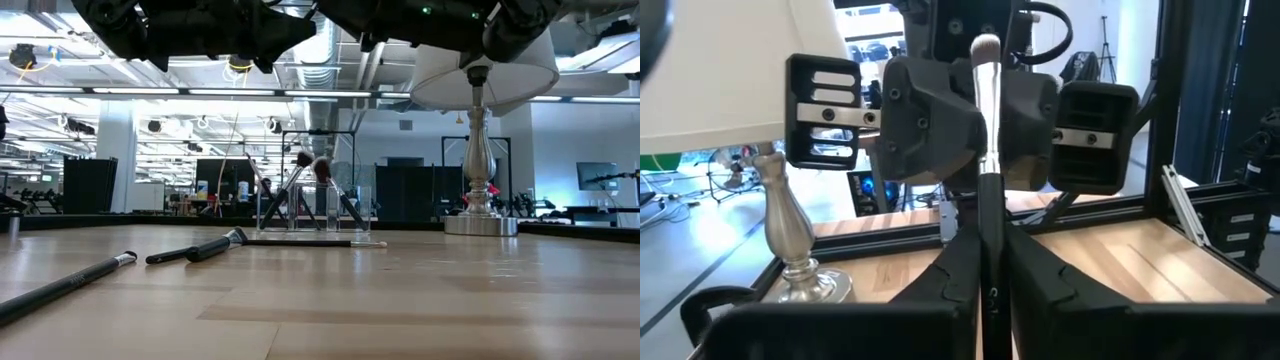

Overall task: Sort items
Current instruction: Put the foundation brush into the transparent organizer

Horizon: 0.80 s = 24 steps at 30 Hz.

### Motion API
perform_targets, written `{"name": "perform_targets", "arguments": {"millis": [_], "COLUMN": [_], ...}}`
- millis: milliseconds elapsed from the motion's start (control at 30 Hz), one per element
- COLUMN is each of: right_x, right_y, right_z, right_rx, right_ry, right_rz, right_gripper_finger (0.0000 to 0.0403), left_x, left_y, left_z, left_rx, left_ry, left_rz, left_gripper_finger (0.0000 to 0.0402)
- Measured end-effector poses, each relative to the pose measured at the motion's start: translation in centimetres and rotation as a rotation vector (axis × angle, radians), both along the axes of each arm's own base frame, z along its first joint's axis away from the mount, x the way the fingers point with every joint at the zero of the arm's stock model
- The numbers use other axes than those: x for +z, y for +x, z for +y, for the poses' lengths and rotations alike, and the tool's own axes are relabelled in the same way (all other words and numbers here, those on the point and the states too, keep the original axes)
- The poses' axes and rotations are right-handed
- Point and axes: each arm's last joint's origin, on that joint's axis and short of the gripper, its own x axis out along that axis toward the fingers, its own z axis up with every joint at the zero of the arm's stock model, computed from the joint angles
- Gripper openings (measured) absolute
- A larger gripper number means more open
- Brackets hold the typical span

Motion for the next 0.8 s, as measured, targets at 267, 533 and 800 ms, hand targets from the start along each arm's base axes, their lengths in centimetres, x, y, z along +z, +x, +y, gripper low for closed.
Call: {"name": "perform_targets", "arguments": {"millis": [267,533,800], "right_x": [0.0,0.0,-1.4], "right_y": [0.0,0.0,0.2], "right_z": [0.0,0.0,0.1], "right_rx": [0.001,0.006,-0.088], "right_ry": [0.01,0.053,0.141], "right_rz": [0.003,0.009,0.166], "right_gripper_finger": [0.0022,0.001,0.0028], "left_x": [0.0,0.0,-0.3], "left_y": [0.0,0.0,0.0], "left_z": [0.0,0.0,0.2], "left_rx": [-0.001,0.011,0.066], "left_ry": [-0.002,-0.028,-0.019], "left_rz": [0.001,0.003,0.032], "left_gripper_finger": [0.0047,0.0093,0.0097]}}
